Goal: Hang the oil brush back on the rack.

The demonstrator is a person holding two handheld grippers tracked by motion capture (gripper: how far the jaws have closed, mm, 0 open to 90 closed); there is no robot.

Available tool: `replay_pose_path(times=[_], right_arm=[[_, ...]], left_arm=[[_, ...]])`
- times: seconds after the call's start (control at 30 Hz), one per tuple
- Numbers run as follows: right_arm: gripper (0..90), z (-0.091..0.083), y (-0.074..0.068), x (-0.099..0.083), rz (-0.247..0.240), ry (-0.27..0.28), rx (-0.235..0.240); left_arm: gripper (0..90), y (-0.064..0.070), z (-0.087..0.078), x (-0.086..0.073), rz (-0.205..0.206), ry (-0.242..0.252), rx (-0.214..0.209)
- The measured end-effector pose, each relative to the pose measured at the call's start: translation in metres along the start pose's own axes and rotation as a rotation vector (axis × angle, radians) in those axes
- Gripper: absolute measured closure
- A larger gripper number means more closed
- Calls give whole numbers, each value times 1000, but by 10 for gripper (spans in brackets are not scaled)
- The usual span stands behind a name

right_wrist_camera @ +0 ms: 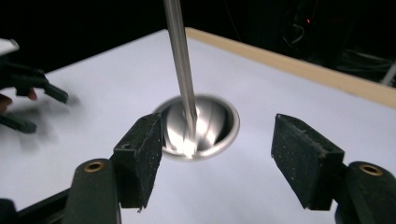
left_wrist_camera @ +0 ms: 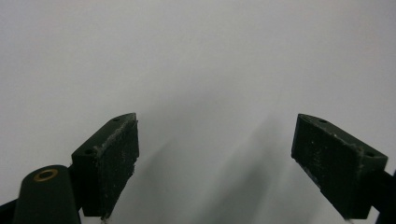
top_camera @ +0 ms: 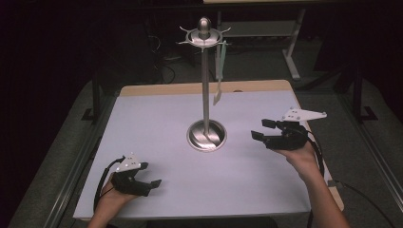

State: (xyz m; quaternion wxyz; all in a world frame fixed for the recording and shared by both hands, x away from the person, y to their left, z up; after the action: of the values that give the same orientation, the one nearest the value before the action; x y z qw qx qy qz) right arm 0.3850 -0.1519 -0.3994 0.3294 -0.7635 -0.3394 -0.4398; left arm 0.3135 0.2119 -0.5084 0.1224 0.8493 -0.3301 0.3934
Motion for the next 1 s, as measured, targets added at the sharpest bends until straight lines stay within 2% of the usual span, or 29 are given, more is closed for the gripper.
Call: replay_pose_path(times=[0.03,0.1,0.2,0.27,0.3,0.47,0.7,0.93,1.0], right_arm=[[323,-1,0,-4,-4,-9,-1],[318,-3,0,-12,-9,-25,-11],[308,-6,1,-24,-11,-51,-31],[298,-8,1,-31,-10,-63,-46],[292,-9,0,-33,-7,-68,-49],[268,-14,1,-51,1,-91,-82],[255,-21,7,-78,36,-103,-123],[223,-25,10,-102,72,-113,-141],[222,-25,12,-106,67,-125,-148]], left_arm=[[147,0,0,0,6,1,1],[147,1,0,1,-9,6,0],[147,-1,0,0,5,2,2],[147,0,0,0,-3,2,0],[147,0,0,0,7,-2,1],[147,-1,0,0,9,-2,3],[147,0,0,0,-5,4,2],[147,0,1,-1,7,-5,1],[147,0,1,-2,10,-3,1]])
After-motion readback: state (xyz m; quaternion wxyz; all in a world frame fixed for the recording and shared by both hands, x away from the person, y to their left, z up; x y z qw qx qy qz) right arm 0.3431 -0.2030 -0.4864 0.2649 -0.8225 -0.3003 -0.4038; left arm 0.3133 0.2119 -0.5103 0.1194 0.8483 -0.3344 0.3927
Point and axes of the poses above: each handheld gripper's, and its own axes: z roughly forward along the jaws, x roughly out of its top, y roughly to its right, the point moved 10 cm from there along z, roughly forward along the jaws, and after that the axes turned 10 degrees about x, right-handed, at the moved point
